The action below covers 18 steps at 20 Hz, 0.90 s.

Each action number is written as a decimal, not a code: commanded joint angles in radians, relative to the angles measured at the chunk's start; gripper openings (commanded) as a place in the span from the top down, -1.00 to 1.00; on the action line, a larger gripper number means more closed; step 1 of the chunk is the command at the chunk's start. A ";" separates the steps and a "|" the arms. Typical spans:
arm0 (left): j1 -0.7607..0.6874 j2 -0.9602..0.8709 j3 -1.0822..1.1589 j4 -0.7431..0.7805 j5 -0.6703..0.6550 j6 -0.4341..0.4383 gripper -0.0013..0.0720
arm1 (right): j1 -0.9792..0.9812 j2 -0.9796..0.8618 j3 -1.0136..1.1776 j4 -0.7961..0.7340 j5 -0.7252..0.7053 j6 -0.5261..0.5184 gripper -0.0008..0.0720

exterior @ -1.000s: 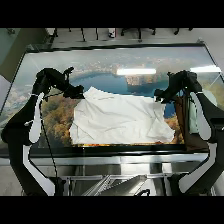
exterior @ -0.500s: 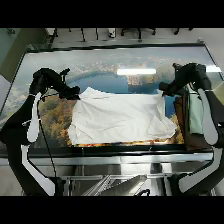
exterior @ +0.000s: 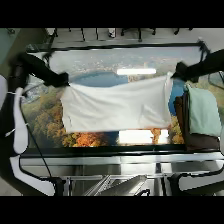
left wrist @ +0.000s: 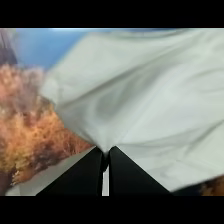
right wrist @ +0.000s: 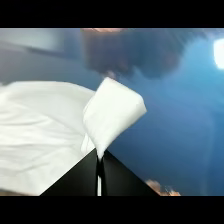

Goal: Fold the shirts.

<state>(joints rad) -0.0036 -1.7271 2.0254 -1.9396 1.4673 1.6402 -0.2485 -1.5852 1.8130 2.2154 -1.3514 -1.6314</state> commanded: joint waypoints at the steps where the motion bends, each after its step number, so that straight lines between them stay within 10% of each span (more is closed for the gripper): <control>1: 0.011 0.317 0.167 0.003 -0.089 -0.020 0.93 | -0.042 0.202 0.208 0.226 0.053 -0.149 0.94; 5: 0.054 0.893 -0.035 0.014 -0.554 -0.020 0.93 | -0.061 0.559 0.272 0.121 0.178 -0.347 0.94; 9: 0.145 1.262 -0.257 0.182 -0.702 -0.019 0.93 | -0.061 0.792 0.252 0.000 0.207 -0.308 0.94; 18: 0.156 0.931 -0.122 0.124 -0.490 -0.013 0.93 | -0.060 0.741 0.121 0.030 0.254 -0.277 0.94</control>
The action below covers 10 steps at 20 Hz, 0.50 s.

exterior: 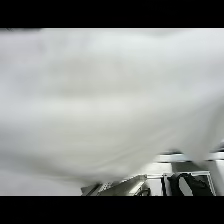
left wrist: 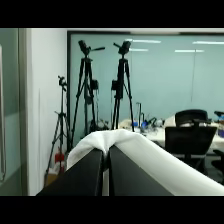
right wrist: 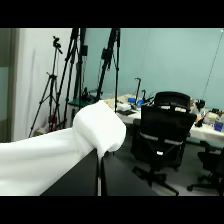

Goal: Fold the shirts.

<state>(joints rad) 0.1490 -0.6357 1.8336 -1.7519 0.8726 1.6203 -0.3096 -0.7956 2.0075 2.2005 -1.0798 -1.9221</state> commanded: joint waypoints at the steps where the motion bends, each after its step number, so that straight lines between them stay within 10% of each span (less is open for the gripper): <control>1: 0.003 -0.256 0.098 -0.136 0.143 0.040 0.93 | 0.002 -0.090 -0.124 0.094 -0.032 0.000 0.94; 10: -0.095 -1.149 0.184 -0.281 0.359 0.164 0.93 | 0.194 -0.683 -0.591 0.130 0.245 -0.098 0.94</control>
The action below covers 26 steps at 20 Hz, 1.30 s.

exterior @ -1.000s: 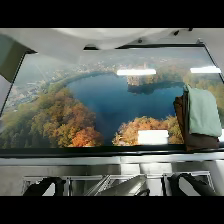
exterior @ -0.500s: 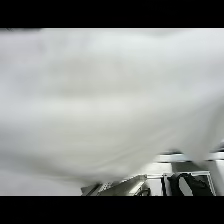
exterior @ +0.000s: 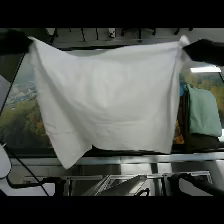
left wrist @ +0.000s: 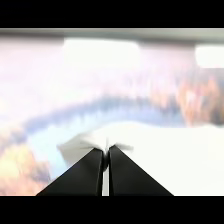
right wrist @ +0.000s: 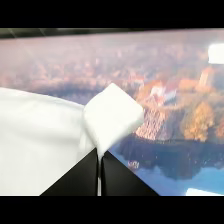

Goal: Fold the shirts.

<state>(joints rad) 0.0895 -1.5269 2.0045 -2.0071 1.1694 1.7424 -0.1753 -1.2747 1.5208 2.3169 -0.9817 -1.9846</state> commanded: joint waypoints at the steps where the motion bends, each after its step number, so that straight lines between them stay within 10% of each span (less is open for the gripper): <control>1: -0.039 -0.349 0.013 -0.026 0.045 0.042 0.93 | 0.077 -0.291 -0.102 0.020 0.207 -0.035 0.94; 10: -0.041 -0.586 0.014 -0.031 -0.116 0.033 0.93 | 0.110 -0.547 0.009 0.061 0.342 -0.032 0.80; 11: -0.039 -0.570 0.014 -0.031 -0.090 0.024 0.54 | 0.100 -0.534 0.014 0.061 0.310 -0.032 0.20; 12: -0.029 -0.545 0.014 -0.031 -0.050 0.024 -0.60 | 0.083 -0.510 0.024 0.058 0.256 -0.018 -0.07; 13: -0.012 -0.509 0.014 -0.030 -0.002 0.003 -0.91 | 0.059 -0.481 0.034 0.049 0.193 0.014 -0.07; 20: 0.249 -0.183 -0.100 -0.027 0.429 -0.008 -0.90 | -0.232 -0.184 -0.113 -0.132 -0.350 0.089 0.19; 26: 0.378 0.029 -0.791 -0.036 0.215 0.122 -0.90 | -0.417 -0.044 -0.581 -0.165 -0.377 0.063 0.14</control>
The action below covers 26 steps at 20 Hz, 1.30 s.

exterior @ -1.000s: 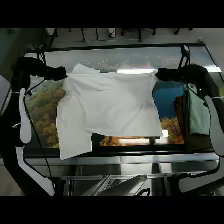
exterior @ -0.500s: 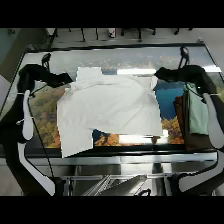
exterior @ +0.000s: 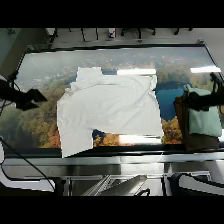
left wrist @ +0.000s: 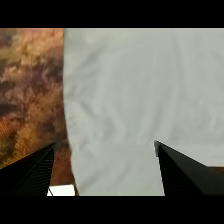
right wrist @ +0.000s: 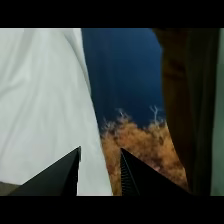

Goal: Fold the shirts.

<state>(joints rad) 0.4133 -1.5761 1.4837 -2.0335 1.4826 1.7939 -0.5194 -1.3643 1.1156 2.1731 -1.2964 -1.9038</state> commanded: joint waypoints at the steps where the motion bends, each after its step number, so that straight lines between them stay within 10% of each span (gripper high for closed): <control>1: 0.055 0.069 -0.331 -0.013 -0.145 0.093 -0.90 | -0.072 0.041 -0.221 -0.006 -0.061 -0.037 0.14; 10: -0.016 -0.206 -0.219 -0.135 -0.136 0.162 -0.86 | 0.064 -0.066 -0.320 0.057 0.030 -0.071 0.14; 13: -0.068 -0.252 -0.137 -0.135 -0.115 0.162 -0.27 | 0.105 -0.104 -0.320 0.056 0.057 -0.063 0.14; 15: -0.098 -0.274 -0.093 -0.134 -0.076 0.172 0.93 | 0.117 -0.142 -0.320 0.056 0.066 -0.055 -0.38; 19: -0.113 -0.279 -0.056 -0.135 -0.027 0.195 0.93 | 0.142 -0.208 -0.320 0.060 0.090 -0.054 -0.39; 24: -0.116 -0.248 -0.021 -0.143 0.011 0.185 0.93 | 0.217 -0.220 -0.302 0.217 0.082 -0.180 0.94; 26: -0.126 -0.158 -0.020 -0.145 -0.004 0.187 0.93 | 0.224 -0.151 -0.245 0.249 0.049 -0.198 0.94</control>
<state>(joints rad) 0.2958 -1.8076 1.4528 -2.1727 1.4765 1.9804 -0.3161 -1.5642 0.8223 2.3264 -1.2125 -2.0472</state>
